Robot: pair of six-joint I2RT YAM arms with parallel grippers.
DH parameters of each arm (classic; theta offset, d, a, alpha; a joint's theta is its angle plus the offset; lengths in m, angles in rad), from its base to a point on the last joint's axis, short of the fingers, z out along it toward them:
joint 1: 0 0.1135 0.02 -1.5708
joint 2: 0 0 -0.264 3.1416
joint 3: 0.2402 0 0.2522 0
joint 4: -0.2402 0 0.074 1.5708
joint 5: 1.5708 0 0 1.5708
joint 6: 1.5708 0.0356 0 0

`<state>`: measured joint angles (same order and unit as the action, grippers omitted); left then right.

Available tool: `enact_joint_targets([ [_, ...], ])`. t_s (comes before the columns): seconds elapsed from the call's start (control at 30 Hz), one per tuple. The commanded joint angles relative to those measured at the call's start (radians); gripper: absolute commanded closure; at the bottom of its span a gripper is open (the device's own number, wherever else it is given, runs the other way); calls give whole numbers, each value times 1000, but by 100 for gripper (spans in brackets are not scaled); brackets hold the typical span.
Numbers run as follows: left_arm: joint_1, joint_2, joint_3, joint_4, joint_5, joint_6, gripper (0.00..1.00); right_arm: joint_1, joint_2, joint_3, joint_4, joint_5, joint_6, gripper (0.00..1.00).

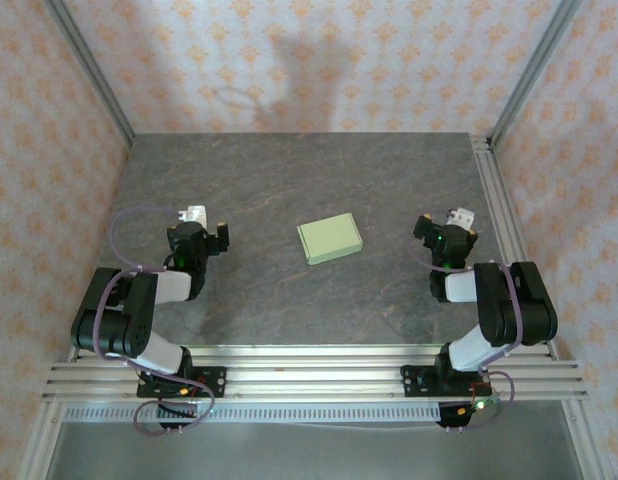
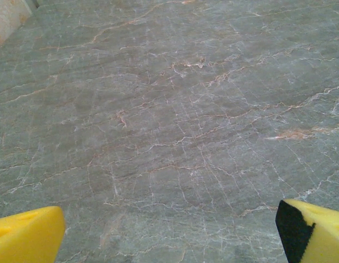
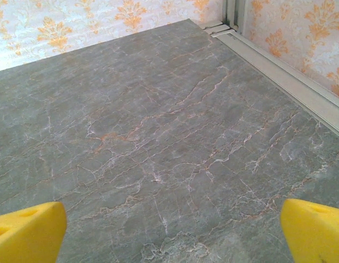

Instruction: Fold the paper box

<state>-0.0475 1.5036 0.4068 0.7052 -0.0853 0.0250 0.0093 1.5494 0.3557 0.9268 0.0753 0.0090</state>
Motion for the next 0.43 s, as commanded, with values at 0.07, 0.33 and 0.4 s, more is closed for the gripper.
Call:
enact_joint_targets([
  [0.07, 3, -7, 21, 32, -11, -14, 0, -6, -2, 9, 7, -1, -9, 1],
  [0.33, 3, -6, 23, 31, 1, -9, 0, -6, -2, 9, 7, -2, -10, 1],
  [0.4, 3, -6, 23, 32, 1, -11, 0, -6, -3, 9, 7, -2, -11, 1],
])
